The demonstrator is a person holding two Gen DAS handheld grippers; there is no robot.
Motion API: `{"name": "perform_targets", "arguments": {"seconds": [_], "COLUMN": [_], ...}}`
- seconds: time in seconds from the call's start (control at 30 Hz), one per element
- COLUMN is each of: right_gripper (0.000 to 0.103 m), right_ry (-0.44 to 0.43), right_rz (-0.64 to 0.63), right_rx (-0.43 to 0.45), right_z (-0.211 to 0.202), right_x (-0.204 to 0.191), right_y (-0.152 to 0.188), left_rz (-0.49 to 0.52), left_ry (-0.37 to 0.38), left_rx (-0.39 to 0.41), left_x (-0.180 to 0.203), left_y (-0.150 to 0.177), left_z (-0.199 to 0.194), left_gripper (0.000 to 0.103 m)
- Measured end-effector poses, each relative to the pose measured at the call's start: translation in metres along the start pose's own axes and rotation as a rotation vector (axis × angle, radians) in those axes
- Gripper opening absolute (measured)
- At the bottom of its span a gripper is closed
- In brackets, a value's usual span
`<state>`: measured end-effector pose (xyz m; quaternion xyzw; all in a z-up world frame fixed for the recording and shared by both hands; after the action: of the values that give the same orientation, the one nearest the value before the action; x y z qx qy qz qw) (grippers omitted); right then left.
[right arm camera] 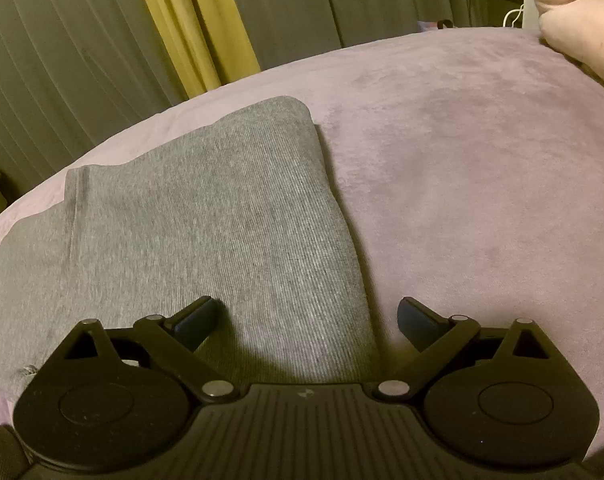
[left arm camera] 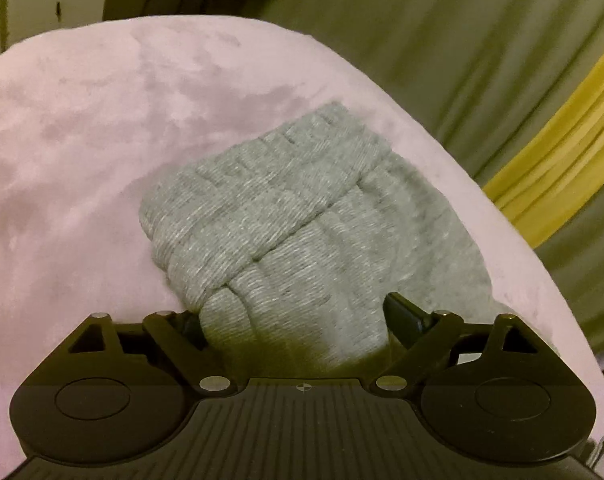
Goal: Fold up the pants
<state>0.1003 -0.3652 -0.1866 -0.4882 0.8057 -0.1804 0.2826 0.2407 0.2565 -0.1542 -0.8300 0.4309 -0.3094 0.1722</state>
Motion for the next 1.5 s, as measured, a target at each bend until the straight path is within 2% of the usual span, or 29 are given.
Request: {"name": "perform_targets", "arguments": {"seconds": [0.03, 0.13, 0.17, 0.2, 0.23, 0.3, 0.37, 0.43, 0.47, 0.5, 0.57, 0.63, 0.7, 0.8, 0.87, 0.93, 1.0, 1.07, 1.17, 1.23, 1.27, 1.33, 1.4, 1.43, 1.47, 1.5], "right_gripper": [0.097, 0.097, 0.098, 0.098, 0.098, 0.098, 0.098, 0.098, 0.098, 0.098, 0.098, 0.098, 0.098, 0.098, 0.098, 0.098, 0.098, 0.098, 0.098, 0.098, 0.098, 0.098, 0.098, 0.098, 0.098, 0.098], "right_ry": [0.001, 0.002, 0.002, 0.002, 0.002, 0.002, 0.002, 0.003, 0.003, 0.002, -0.001, -0.007, -0.014, -0.027, -0.03, -0.044, -0.055, -0.064, -0.076, -0.09, -0.095, -0.108, -0.127, -0.134, -0.139, -0.15], "right_rz": [-0.001, -0.004, -0.004, -0.005, -0.004, -0.004, -0.004, -0.003, -0.003, -0.002, 0.001, 0.008, 0.019, 0.051, 0.083, 0.13, 0.182, 0.241, 0.331, 0.407, 0.45, 0.515, 0.546, 0.544, 0.531, 0.506], "right_rx": [0.0, 0.0, 0.0, 0.0, 0.0, 0.0, 0.0, 0.001, 0.001, 0.001, 0.002, 0.007, 0.012, 0.03, 0.058, 0.09, 0.12, 0.152, 0.186, 0.2, 0.211, 0.218, 0.21, 0.209, 0.206, 0.203], "right_z": [0.0, 0.001, 0.001, 0.001, 0.001, 0.001, 0.001, 0.001, 0.001, 0.001, 0.001, 0.001, 0.0, -0.002, -0.006, -0.011, -0.017, -0.024, -0.034, -0.04, -0.043, -0.046, -0.046, -0.046, -0.046, -0.046], "right_x": [0.0, -0.001, -0.001, -0.001, -0.001, -0.001, -0.001, -0.002, -0.002, -0.002, -0.001, 0.001, 0.002, 0.005, 0.009, 0.016, 0.022, 0.032, 0.045, 0.057, 0.064, 0.075, 0.079, 0.079, 0.078, 0.074], "right_y": [0.0, 0.0, 0.0, 0.0, 0.0, 0.0, 0.0, 0.0, 0.0, 0.0, 0.0, -0.001, -0.001, -0.004, -0.006, -0.01, -0.013, -0.015, -0.016, -0.015, -0.015, -0.014, -0.012, -0.012, -0.013, -0.014], "left_rz": [0.005, 0.025, 0.024, 0.014, -0.005, -0.047, -0.069, -0.076, -0.08, -0.075, -0.069, -0.058, -0.012, 0.132, 0.216, 0.341, 0.483, 0.627, 0.799, 0.884, 0.935, 1.069, 1.272, 1.339, 1.375, 1.39], "left_ry": [-0.02, 0.007, 0.027, 0.053, 0.076, 0.09, 0.111, 0.113, 0.081, 0.054, 0.075, 0.096, 0.097, 0.068, 0.091, 0.152, 0.203, 0.286, 0.411, 0.43, 0.422, 0.351, 0.226, 0.173, 0.157, 0.181], "left_rx": [0.006, 0.033, 0.038, 0.045, 0.052, 0.035, 0.015, 0.007, 0.009, 0.01, 0.032, 0.056, 0.097, 0.196, 0.253, 0.323, 0.393, 0.433, 0.413, 0.359, 0.32, 0.179, 0.049, 0.021, 0.043, 0.056], "left_x": [0.0, 0.0, -0.001, -0.003, -0.006, -0.011, -0.011, -0.009, -0.008, -0.008, -0.007, -0.005, 0.006, 0.041, 0.074, 0.12, 0.169, 0.219, 0.283, 0.313, 0.325, 0.339, 0.338, 0.333, 0.326, 0.322], "left_y": [0.0, 0.0, 0.001, 0.002, 0.002, 0.002, 0.001, -0.002, -0.004, -0.005, -0.005, -0.005, -0.008, -0.009, -0.005, 0.007, 0.03, 0.065, 0.136, 0.189, 0.218, 0.282, 0.342, 0.357, 0.365, 0.364], "left_z": [-0.002, -0.007, -0.009, -0.01, -0.011, -0.006, 0.0, 0.003, 0.004, 0.002, -0.005, -0.017, -0.032, -0.067, -0.096, -0.132, -0.165, -0.189, -0.204, -0.192, -0.18, -0.149, -0.116, -0.11, -0.116, -0.122], "left_gripper": [0.079, 0.055, 0.049, 0.047, 0.047, 0.054, 0.074, 0.074, 0.061, 0.056, 0.037, 0.03, 0.027, 0.026, 0.025, 0.025, 0.026, 0.026, 0.027, 0.028, 0.032, 0.034, 0.041, 0.044, 0.046, 0.052]}}
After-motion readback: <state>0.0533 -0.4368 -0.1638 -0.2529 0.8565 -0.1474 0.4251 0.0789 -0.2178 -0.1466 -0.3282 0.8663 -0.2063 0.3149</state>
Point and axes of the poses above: each gripper's, at about its wrist camera, not at the fingertips, and z roughly the way its jaws point, x to its right, y to its underside, the point moved 6 cm from there along z, roughly the way its jaws point, and after that the axes turned 1 degree about y, right-handed, at the moved point
